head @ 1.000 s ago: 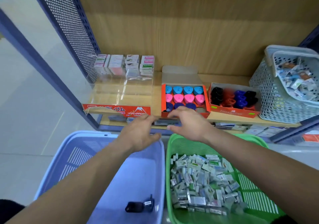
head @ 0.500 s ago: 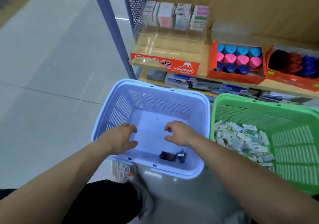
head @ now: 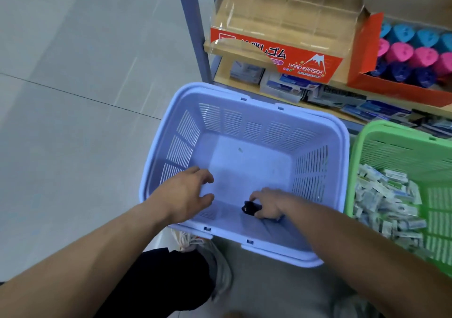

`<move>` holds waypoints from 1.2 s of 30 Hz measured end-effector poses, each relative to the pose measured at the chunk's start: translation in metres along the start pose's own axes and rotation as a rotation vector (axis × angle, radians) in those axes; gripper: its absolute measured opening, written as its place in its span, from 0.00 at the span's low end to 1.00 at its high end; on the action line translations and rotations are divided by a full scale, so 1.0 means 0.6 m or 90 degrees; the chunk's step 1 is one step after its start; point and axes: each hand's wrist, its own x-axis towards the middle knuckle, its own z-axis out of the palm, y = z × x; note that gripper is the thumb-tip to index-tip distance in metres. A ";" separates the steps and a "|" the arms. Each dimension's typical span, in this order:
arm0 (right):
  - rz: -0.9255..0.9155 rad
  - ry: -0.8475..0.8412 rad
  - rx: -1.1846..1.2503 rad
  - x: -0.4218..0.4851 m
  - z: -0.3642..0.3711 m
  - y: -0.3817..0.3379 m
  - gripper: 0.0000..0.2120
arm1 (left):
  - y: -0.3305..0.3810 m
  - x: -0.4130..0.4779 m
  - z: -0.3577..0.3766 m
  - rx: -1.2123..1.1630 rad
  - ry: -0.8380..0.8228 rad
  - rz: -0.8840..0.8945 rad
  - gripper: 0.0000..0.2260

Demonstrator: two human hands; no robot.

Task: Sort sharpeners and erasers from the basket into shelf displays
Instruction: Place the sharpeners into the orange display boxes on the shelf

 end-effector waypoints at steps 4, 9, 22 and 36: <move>-0.011 -0.018 0.061 0.000 -0.009 -0.009 0.22 | 0.003 0.007 -0.002 -0.017 0.003 -0.006 0.19; -0.056 0.078 0.149 -0.008 -0.033 -0.027 0.12 | -0.002 0.012 0.005 -0.009 -0.029 -0.016 0.19; -0.040 0.126 0.147 0.012 -0.027 0.003 0.42 | -0.013 0.147 0.071 0.065 -0.172 -0.063 0.31; 0.004 0.417 0.362 0.032 -0.063 -0.035 0.20 | -0.021 0.242 0.111 0.038 -0.151 0.041 0.29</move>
